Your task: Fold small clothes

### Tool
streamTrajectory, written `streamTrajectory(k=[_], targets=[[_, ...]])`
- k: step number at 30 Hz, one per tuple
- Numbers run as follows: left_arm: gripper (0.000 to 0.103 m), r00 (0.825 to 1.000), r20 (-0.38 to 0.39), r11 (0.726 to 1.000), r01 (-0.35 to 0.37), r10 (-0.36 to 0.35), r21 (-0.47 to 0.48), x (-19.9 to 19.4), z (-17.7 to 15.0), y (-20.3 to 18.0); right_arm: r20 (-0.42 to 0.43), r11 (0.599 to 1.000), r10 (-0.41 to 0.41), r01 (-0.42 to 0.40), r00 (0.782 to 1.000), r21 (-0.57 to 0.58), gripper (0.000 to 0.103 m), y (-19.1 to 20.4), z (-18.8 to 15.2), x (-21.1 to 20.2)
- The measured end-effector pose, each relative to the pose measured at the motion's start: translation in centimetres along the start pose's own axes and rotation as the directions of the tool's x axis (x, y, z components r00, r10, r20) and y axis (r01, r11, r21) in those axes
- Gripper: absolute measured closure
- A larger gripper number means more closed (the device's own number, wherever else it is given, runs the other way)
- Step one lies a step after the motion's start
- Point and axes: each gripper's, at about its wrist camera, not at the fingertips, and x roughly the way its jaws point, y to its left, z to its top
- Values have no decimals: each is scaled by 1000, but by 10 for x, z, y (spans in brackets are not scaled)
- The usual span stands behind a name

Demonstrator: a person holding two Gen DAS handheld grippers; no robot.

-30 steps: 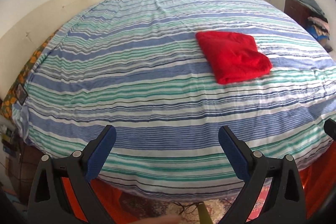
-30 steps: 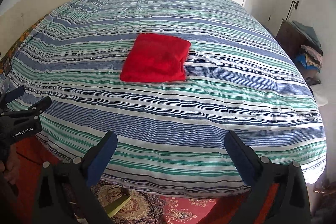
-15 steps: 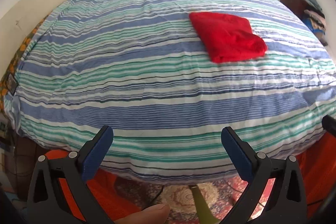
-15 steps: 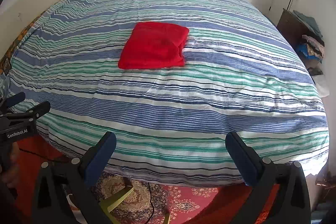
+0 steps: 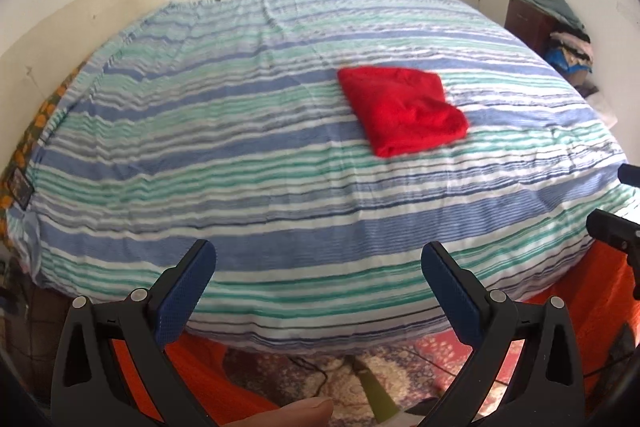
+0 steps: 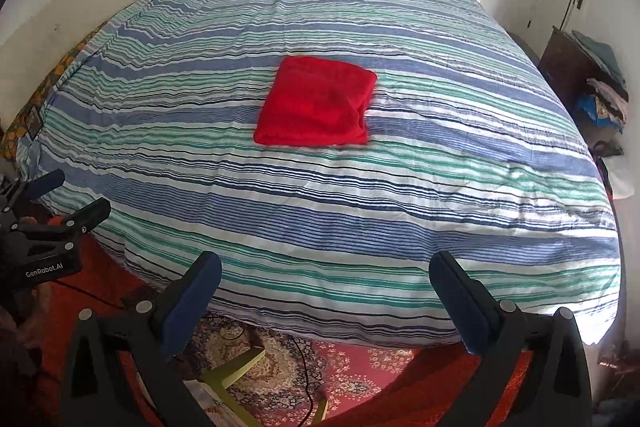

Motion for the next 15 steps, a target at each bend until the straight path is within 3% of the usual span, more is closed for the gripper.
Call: streamTrajectory(k=[4, 8, 15], targets=[[0, 997, 60, 998, -52, 50, 42, -12, 4, 0, 11, 999, 8, -8, 1000, -42, 1, 12, 2, -7], [0, 984, 100, 988, -149, 145, 32, -19, 9, 3, 17, 999, -3, 3, 1000, -51, 1, 14, 1, -9], [0, 992, 54, 994, -111, 110, 13, -29, 10, 7, 7, 999, -11, 11, 1000, -41, 1, 10, -1, -9]])
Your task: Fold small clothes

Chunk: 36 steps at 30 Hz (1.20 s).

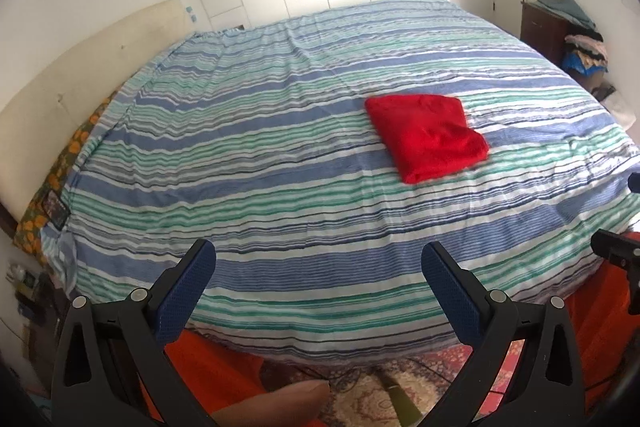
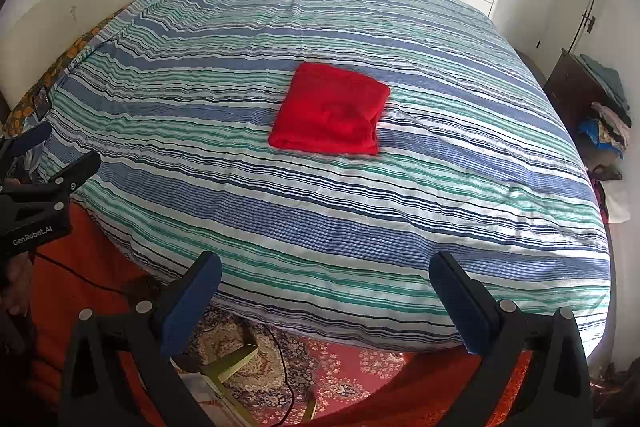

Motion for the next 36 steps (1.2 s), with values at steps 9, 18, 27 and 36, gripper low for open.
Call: streamTrajectory(k=[9, 18, 27, 36], targets=[[1, 979, -177, 995, 98, -97, -7, 8, -7, -14, 5, 1000, 12, -12, 1000, -29, 1, 8, 7, -10], [2, 961, -251, 993, 111, -116, -33, 16, -8, -17, -15, 999, 4, -5, 1000, -37, 1, 5, 7, -13], [2, 960, -254, 993, 112, -114, -22, 17, -7, -18, -31, 999, 6, -7, 1000, -33, 1, 5, 6, -9], [2, 959, -260, 993, 113, -115, -23, 19, -8, -17, -27, 999, 11, -12, 1000, -42, 1, 9, 7, -11]])
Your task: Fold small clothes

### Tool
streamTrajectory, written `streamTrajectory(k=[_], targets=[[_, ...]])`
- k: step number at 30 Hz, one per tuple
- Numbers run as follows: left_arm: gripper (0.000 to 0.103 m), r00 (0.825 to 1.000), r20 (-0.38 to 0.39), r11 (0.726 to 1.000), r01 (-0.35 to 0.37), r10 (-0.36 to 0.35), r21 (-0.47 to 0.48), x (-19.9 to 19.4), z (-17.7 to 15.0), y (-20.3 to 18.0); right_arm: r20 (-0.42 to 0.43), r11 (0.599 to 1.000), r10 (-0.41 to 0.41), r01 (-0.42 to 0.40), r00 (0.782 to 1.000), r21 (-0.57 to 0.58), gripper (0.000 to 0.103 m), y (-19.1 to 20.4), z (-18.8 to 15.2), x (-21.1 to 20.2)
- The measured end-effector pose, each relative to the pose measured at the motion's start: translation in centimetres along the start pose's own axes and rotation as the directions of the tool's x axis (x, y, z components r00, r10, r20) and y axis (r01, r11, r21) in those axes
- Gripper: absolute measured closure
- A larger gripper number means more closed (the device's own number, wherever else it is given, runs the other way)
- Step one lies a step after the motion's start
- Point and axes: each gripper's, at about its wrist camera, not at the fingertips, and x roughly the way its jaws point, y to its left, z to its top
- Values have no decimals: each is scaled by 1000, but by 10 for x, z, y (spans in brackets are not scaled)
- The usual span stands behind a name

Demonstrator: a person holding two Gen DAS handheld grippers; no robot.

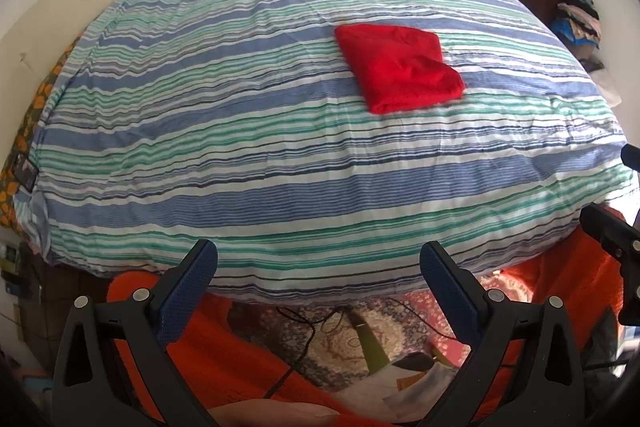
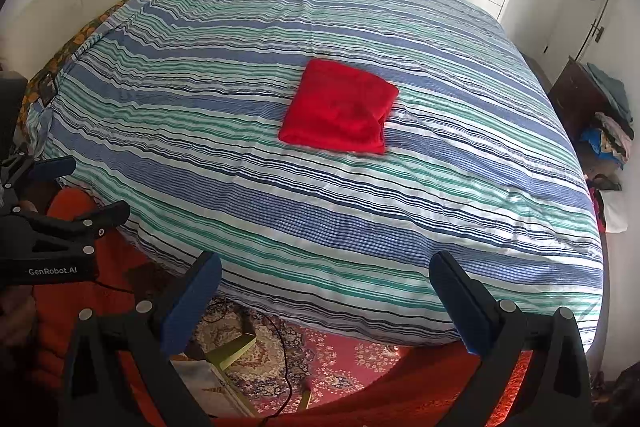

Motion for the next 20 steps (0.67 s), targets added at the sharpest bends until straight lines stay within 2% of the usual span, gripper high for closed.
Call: streamTrajectory(k=[11, 20], targets=[[2, 1000, -6, 1000, -1, 1, 6, 2, -1, 0, -10, 1000, 0, 0, 1000, -1, 1, 2, -3, 4], [2, 1000, 19, 1000, -8, 7, 7, -2, -1, -1, -9, 1000, 4, -4, 1000, 13, 1, -1, -3, 4]])
